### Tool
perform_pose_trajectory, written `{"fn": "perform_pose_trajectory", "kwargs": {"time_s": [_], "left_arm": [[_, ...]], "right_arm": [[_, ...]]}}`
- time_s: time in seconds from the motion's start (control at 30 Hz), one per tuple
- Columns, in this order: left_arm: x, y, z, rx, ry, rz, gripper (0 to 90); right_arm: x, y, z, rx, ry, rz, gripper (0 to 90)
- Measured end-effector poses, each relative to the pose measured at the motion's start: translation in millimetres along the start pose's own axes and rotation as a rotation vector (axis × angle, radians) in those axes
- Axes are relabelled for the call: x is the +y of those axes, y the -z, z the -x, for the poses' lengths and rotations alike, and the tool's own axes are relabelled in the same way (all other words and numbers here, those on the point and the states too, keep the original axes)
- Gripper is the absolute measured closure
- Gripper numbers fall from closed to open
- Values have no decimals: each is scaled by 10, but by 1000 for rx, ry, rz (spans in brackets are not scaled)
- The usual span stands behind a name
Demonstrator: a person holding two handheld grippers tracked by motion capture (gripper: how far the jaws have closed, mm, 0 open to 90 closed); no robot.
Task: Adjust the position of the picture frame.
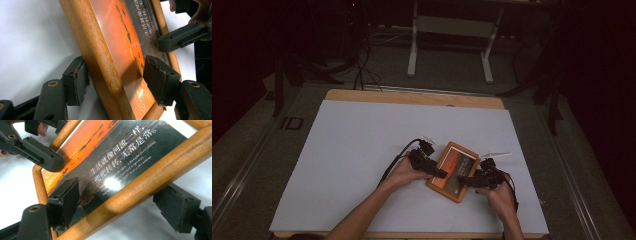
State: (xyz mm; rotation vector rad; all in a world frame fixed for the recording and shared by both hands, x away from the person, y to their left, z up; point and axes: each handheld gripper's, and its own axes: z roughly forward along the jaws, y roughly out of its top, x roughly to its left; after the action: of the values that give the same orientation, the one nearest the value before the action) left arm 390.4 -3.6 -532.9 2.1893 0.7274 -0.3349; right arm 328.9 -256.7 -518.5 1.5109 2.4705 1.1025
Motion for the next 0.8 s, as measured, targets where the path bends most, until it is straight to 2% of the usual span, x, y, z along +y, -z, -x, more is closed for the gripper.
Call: {"fn": "perform_pose_trajectory", "kwargs": {"time_s": [0.07, 0.13, 0.17, 0.2, 0.23, 0.33, 0.37, 0.43, 0.5, 0.53, 0.57, 0.6, 0.67, 0.7, 0.73, 0.77, 0.8], "left_arm": [[-18, 24, 0, 2, 16, 10, 391], [-58, 70, -7, -11, 49, 40, 433], [-84, 102, -5, -17, 56, 57, 478], [-107, 137, 8, -16, 61, 69, 478], [-129, 173, 28, -11, 57, 79, 509], [-195, 274, 110, 22, 34, 102, 532], [-218, 313, 137, 31, 34, 117, 572], [-261, 404, 179, 52, 32, 134, 598], [-302, 488, 254, 99, 16, 146, 649], [-311, 507, 283, 114, 10, 145, 653], [-320, 523, 318, 126, 5, 146, 653], [-331, 553, 371, 153, 7, 144, 658], [-337, 571, 390, 163, 9, 144, 664], [-356, 614, 398, 161, 30, 152, 667], [-356, 614, 398, 161, 30, 152, 672], [-374, 639, 392, 151, 46, 161, 676], [-392, 663, 392, 152, 41, 164, 676]], "right_arm": [[3, 0, 0, -1, -6, 4, 223], [17, 13, -17, -2, -2, 7, 247], [41, 55, -48, -9, 6, 25, 297], [41, 55, -48, -9, 6, 25, 297], [68, 104, -85, -11, 18, 45, 348], [95, 148, -122, -4, 26, 65, 395], [115, 193, -158, 6, 29, 88, 440], [124, 215, -177, 9, 30, 98, 458], [139, 252, -217, 12, 45, 112, 484], [153, 284, -254, 29, 50, 134, 520], [153, 284, -254, 29, 50, 134, 520], [171, 309, -283, 40, 52, 148, 543], [179, 323, -304, 54, 45, 161, 558], [180, 325, -314, 61, 47, 167, 564], [180, 325, -314, 61, 47, 167, 564], [190, 328, -336, 80, 42, 181, 573], [190, 328, -336, 80, 42, 181, 573]]}}
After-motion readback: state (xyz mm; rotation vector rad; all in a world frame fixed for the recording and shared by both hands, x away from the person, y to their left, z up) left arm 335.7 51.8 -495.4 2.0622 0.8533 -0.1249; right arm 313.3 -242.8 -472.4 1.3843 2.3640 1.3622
